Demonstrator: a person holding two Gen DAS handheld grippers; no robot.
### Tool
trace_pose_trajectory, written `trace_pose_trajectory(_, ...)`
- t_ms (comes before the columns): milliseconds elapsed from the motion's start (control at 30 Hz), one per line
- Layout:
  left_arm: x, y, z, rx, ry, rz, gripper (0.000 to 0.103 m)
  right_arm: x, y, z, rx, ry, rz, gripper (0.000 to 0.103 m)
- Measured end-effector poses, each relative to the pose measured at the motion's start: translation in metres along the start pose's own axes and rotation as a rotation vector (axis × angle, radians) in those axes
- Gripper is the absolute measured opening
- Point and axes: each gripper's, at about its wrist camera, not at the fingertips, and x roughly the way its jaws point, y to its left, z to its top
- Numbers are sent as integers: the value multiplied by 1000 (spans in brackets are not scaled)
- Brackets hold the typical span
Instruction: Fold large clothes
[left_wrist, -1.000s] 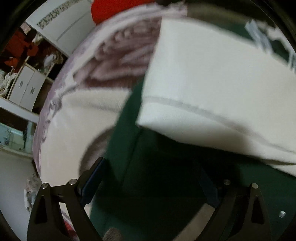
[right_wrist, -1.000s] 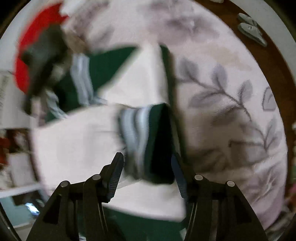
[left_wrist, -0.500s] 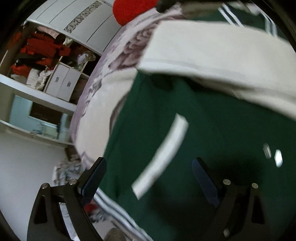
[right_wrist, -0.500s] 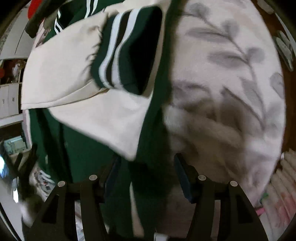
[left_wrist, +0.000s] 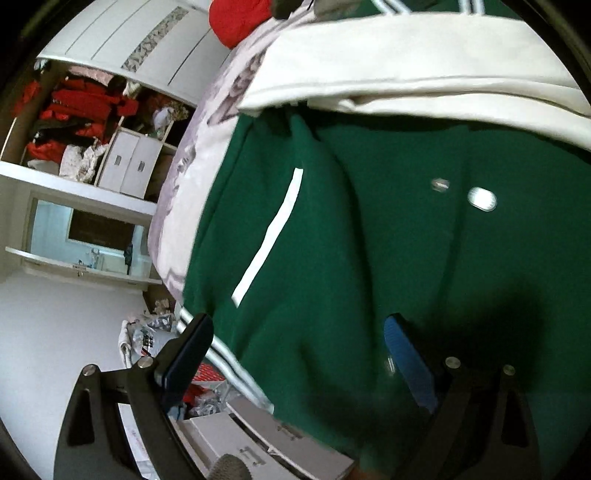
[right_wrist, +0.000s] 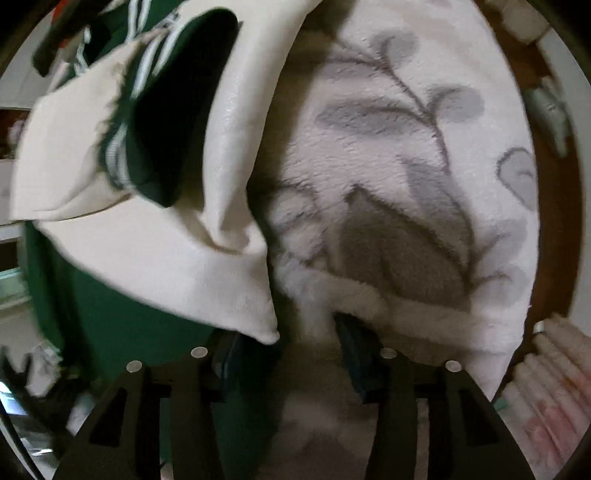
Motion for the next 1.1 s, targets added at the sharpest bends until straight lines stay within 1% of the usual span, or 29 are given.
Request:
trace_pose_trajectory(33,-12,-1,-7,8,-5,-9,95,-12,-7,-2,-3,7,5,60)
trace_pose_trajectory(67,-33,-7,-20,30,-13,-25,95,-23,-13,-6,-14,7,-10,60)
trace_pose_trajectory(167,-70,-32,-54,103,-16,-76,95,-51,-34,-16,-37,0,-76,60)
trace_pose_trajectory(233,-92,-63,-80,160,-12,-121,95,-63,-54,-19,-18,-3,-93,60)
trace_pose_trajectory(267,-101,-86,-94,191,-10,-142,95,-70,-67,-19,-5,-7,-100,60)
trace_pose_trajectory(300,-105,-100,-103,204,-14,-154,95,-73,-76,-16,8,-12,-107,60)
trace_pose_trajectory(333,-108,-113,-112,219,-28,-160,95,-76,-84,-14,20,-16,-118,60)
trace_pose_trajectory(367,-109,-133,-122,257,-37,-155,95,-73,-84,-13,30,-19,-127,60)
trace_pose_trajectory(400,-108,-152,-131,303,-48,-134,95,-75,-91,-8,49,-22,-130,60)
trace_pose_trajectory(467,-107,-174,-138,342,-99,-88,95,-76,-99,-1,72,-32,-107,60)
trace_pose_trajectory(500,-105,-182,-141,352,-131,-52,95,-72,-102,2,72,-40,-97,60)
trace_pose_trajectory(533,-103,-185,-141,353,-147,-38,97,-74,-102,10,67,-48,-97,60)
trace_pose_trajectory(567,-100,-185,-140,347,-155,-28,97,-78,-105,18,57,-57,-97,60)
trace_pose_trajectory(600,-99,-185,-139,336,-150,-33,97,-80,-103,26,44,-64,-83,60)
trace_pose_trajectory(633,-101,-184,-138,332,-148,-36,96,-78,-101,26,36,-67,-70,60)
trace_pose_trajectory(667,-105,-183,-140,339,-157,-39,95,-80,-100,33,31,-69,-58,60)
trace_pose_trajectory(700,-110,-182,-142,348,-167,-51,93,-80,-97,37,29,-72,-53,60)
trace_pose_trajectory(767,-115,-181,-149,360,-175,-96,93,-82,-98,42,24,-78,-50,60)
trace_pose_trajectory(833,-112,-188,-151,398,-174,-79,93,-79,-93,45,14,-81,-38,60)
trace_pose_trajectory(867,-103,-189,-147,399,-154,-72,95,-79,-91,53,8,-80,-30,60)
trace_pose_trajectory(900,-94,-187,-140,371,-123,-80,97,-76,-90,58,3,-81,-7,60)
trace_pose_trajectory(933,-88,-183,-133,342,-99,-107,97,-70,-85,63,2,-82,39,60)
trace_pose_trajectory(1000,-81,-170,-120,288,-49,-196,95,-64,-86,79,15,-81,182,61)
trace_pose_trajectory(1033,-81,-165,-117,278,-40,-230,89,-60,-84,84,25,-83,268,65)
trace_pose_trajectory(1067,-82,-159,-117,274,-44,-260,80,-56,-85,94,28,-83,356,71)
trace_pose_trajectory(1100,-85,-153,-118,267,-52,-302,56,-51,-86,103,32,-78,427,71)
